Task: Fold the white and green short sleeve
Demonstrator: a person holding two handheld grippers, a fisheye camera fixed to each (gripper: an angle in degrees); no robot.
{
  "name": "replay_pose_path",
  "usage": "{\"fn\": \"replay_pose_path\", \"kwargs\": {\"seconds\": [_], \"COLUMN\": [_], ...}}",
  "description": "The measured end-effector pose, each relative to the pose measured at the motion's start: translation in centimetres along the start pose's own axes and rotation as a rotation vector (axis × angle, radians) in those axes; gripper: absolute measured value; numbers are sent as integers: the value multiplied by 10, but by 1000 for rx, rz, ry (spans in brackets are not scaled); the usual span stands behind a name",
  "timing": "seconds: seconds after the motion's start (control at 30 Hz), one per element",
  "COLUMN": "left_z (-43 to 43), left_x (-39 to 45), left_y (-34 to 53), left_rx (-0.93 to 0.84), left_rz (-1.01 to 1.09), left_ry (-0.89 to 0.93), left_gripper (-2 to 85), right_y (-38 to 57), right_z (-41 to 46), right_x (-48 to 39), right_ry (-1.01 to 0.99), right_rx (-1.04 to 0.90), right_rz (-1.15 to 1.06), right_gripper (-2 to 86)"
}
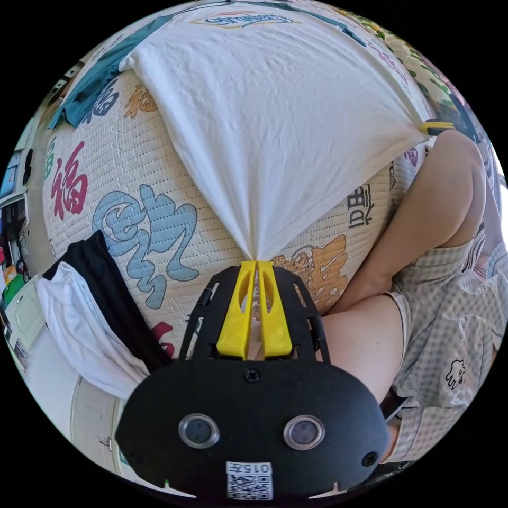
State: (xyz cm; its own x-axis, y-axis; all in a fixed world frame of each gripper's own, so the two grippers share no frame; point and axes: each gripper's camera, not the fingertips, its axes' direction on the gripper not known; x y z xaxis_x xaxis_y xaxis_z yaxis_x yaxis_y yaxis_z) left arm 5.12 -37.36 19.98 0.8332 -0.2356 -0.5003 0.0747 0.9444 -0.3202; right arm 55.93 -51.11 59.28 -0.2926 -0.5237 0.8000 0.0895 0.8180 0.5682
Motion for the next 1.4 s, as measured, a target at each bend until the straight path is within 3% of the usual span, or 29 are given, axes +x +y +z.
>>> {"fn": "replay_pose_path", "kwargs": {"seconds": [0.27, 0.5, 0.97, 1.27, 1.4], "left_z": [23, 38, 44, 1, -48], "left_x": [15, 53, 36, -19, -35], "left_y": [-36, -56, -66, 15, 39], "left_rx": [-95, -138, -101, 13, 290], "left_rz": [11, 103, 36, -131, -239], "left_ry": [-41, -212, -68, -7, 39], "left_gripper": [2, 2, -1, 38, 61], "right_y": [1, 30, 62, 175, 192], "right_z": [12, 6, -31, -140, -210], "right_x": [-35, -43, -34, 39, 54], "right_ry": [128, 120, 58, 0, -42], "right_rx": [15, 162, 219, 647, 953], "right_rz": [-18, -2, 139, 365, 516], "right_gripper": [5, 15, 36, 59, 79]}}
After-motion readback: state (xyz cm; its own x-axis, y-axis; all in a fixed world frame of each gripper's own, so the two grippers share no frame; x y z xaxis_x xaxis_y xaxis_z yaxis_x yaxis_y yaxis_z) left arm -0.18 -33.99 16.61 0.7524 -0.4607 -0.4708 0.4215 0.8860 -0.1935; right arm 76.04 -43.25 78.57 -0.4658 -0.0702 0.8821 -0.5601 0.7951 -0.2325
